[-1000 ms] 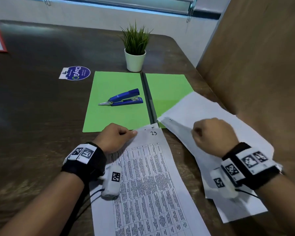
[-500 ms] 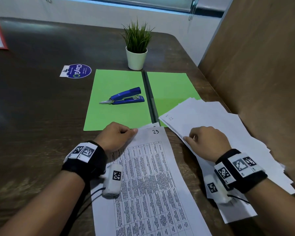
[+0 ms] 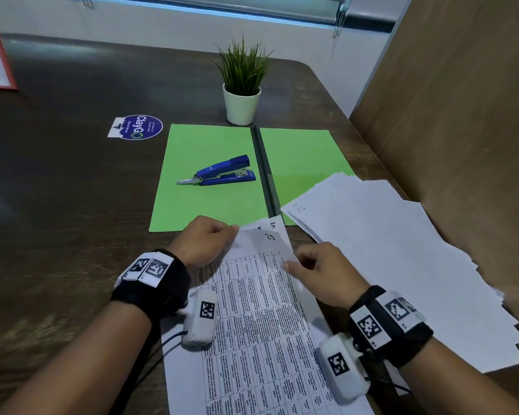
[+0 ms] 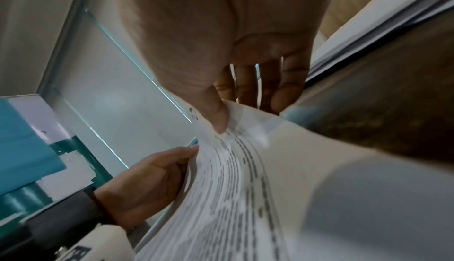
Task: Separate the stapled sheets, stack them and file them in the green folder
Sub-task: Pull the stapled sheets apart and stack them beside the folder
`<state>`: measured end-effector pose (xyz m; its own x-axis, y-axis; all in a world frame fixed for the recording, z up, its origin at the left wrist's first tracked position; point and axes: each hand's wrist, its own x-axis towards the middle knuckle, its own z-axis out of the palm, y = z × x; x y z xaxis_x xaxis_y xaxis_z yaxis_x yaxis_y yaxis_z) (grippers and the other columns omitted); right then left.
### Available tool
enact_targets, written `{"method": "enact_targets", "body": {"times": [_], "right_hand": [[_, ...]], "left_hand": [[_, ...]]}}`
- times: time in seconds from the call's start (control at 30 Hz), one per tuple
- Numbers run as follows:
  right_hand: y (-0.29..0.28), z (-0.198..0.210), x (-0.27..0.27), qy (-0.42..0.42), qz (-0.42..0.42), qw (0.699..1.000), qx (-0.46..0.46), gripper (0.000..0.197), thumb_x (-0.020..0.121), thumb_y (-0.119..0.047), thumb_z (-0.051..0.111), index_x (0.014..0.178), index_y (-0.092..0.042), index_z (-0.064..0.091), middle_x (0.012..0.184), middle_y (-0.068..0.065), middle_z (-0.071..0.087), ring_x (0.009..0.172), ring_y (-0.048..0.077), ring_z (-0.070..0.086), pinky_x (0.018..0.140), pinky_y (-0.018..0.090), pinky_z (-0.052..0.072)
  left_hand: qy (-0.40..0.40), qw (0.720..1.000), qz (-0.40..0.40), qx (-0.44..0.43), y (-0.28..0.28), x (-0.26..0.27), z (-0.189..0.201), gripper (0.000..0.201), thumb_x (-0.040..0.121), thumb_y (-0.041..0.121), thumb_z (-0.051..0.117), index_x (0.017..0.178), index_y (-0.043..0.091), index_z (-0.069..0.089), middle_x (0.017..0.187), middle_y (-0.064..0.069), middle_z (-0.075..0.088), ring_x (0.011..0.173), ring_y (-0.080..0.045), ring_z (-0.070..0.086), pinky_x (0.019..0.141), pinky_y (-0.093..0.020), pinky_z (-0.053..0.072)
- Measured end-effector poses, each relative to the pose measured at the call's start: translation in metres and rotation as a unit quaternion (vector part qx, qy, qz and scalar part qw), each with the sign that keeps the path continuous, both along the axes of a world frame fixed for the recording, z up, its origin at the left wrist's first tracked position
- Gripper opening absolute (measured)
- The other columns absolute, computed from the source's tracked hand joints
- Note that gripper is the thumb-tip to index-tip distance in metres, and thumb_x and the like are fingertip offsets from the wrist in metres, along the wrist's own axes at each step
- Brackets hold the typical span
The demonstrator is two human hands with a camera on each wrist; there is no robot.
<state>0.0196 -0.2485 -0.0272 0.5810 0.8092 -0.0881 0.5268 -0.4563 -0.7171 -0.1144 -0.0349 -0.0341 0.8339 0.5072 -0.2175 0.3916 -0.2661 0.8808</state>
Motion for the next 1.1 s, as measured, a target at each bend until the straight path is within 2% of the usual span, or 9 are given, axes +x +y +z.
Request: {"method": "enact_targets", "body": {"times": [0.1, 0.17, 0.27, 0.43, 0.5, 0.63, 0.87, 1.0, 1.1], "right_hand": [[-0.004, -0.006, -0.001, 0.049, -0.004, 0.999, 0.010, 0.012, 0.092, -0.032, 0.067, 0.082, -0.027, 0.072, 0.074, -0.014, 0.071, 0.068, 0.008, 0.065, 0.069, 0.035, 0.056], [-0.006, -0.010, -0.002, 0.062, -0.010, 0.998, 0.020, 0.025, 0.095, -0.028, 0.063, 0.071, -0.029, 0.067, 0.063, -0.018, 0.063, 0.058, 0.002, 0.055, 0.064, 0.032, 0.049], [-0.010, -0.012, -0.006, 0.086, -0.018, 0.995, 0.039, 0.048, 0.099, -0.021, 0.059, 0.054, -0.036, 0.057, 0.048, -0.018, 0.045, 0.048, 0.000, 0.037, 0.057, 0.024, 0.033], [-0.018, -0.017, -0.003, 0.167, -0.048, 0.979, 0.107, 0.021, 0.098, -0.015, 0.060, 0.077, -0.015, 0.065, 0.067, -0.001, 0.063, 0.057, 0.012, 0.044, 0.058, 0.026, 0.036], [-0.019, -0.017, -0.004, 0.176, -0.057, 0.976, 0.118, 0.022, 0.098, -0.014, 0.060, 0.076, -0.013, 0.065, 0.067, -0.003, 0.065, 0.057, 0.009, 0.046, 0.058, 0.022, 0.038], [-0.017, -0.017, -0.003, 0.162, -0.072, 0.978, 0.113, 0.029, 0.099, -0.014, 0.057, 0.070, -0.011, 0.059, 0.049, -0.014, 0.047, 0.046, 0.001, 0.036, 0.050, 0.015, 0.031], [-0.013, -0.014, 0.000, 0.147, -0.083, 0.982, 0.087, 0.034, 0.100, -0.017, 0.057, 0.066, -0.012, 0.055, 0.045, -0.015, 0.035, 0.044, 0.002, 0.028, 0.048, 0.017, 0.026], [-0.019, -0.015, -0.004, 0.134, -0.047, 0.988, 0.057, 0.034, 0.087, -0.027, 0.074, 0.060, -0.021, 0.055, 0.056, -0.003, 0.049, 0.052, 0.013, 0.042, 0.056, 0.027, 0.037], [-0.030, -0.008, -0.006, 0.109, -0.029, 0.994, -0.002, 0.033, 0.076, -0.030, 0.085, 0.063, -0.015, 0.059, 0.060, -0.002, 0.056, 0.055, 0.015, 0.050, 0.058, 0.026, 0.042]], "left_hand": [[-0.009, 1.000, 0.009, -0.002, 0.002, 0.002, -0.003, 0.041, 0.100, 0.026, 0.055, 0.061, 0.014, 0.052, 0.050, 0.000, 0.045, 0.045, -0.016, 0.036, 0.055, -0.025, 0.035], [-0.018, 1.000, 0.022, 0.003, 0.005, 0.003, -0.005, 0.015, 0.097, 0.012, 0.057, 0.082, 0.013, 0.058, 0.050, 0.006, 0.051, 0.041, -0.012, 0.039, 0.050, -0.023, 0.034], [-0.027, 0.999, 0.014, 0.028, 0.006, 0.002, -0.006, 0.016, 0.095, 0.004, 0.057, 0.086, 0.017, 0.060, 0.056, 0.007, 0.056, 0.041, -0.009, 0.039, 0.049, -0.023, 0.034], [-0.025, 1.000, -0.004, -0.002, 0.002, 0.000, -0.006, 0.026, 0.099, 0.008, 0.056, 0.104, 0.026, 0.074, 0.084, -0.022, 0.069, 0.060, -0.014, 0.052, 0.061, -0.022, 0.040], [-0.036, 0.999, 0.005, -0.033, 0.002, 0.001, -0.007, 0.023, 0.098, 0.013, 0.062, 0.103, 0.031, 0.075, 0.103, -0.013, 0.075, 0.083, -0.016, 0.063, 0.075, -0.028, 0.048], [-0.042, 0.999, 0.007, -0.027, 0.002, 0.002, -0.010, 0.013, 0.090, 0.016, 0.074, 0.098, 0.026, 0.076, 0.107, 0.014, 0.075, 0.108, 0.001, 0.065, 0.085, -0.012, 0.049], [-0.047, 0.998, 0.016, -0.037, 0.001, 0.000, -0.007, 0.020, 0.087, 0.014, 0.077, 0.102, 0.025, 0.073, 0.104, 0.012, 0.075, 0.099, -0.010, 0.070, 0.070, -0.010, 0.051], [-0.051, 0.998, 0.016, -0.033, -0.001, 0.001, -0.005, 0.016, 0.089, 0.014, 0.074, 0.104, 0.018, 0.074, 0.108, 0.008, 0.074, 0.085, 0.009, 0.067, 0.065, -0.001, 0.046], [-0.035, 0.998, 0.026, -0.035, -0.002, 0.003, 0.000, 0.014, 0.090, 0.028, 0.074, 0.099, 0.018, 0.078, 0.101, 0.005, 0.076, 0.084, 0.002, 0.069, 0.066, -0.011, 0.052]]}}
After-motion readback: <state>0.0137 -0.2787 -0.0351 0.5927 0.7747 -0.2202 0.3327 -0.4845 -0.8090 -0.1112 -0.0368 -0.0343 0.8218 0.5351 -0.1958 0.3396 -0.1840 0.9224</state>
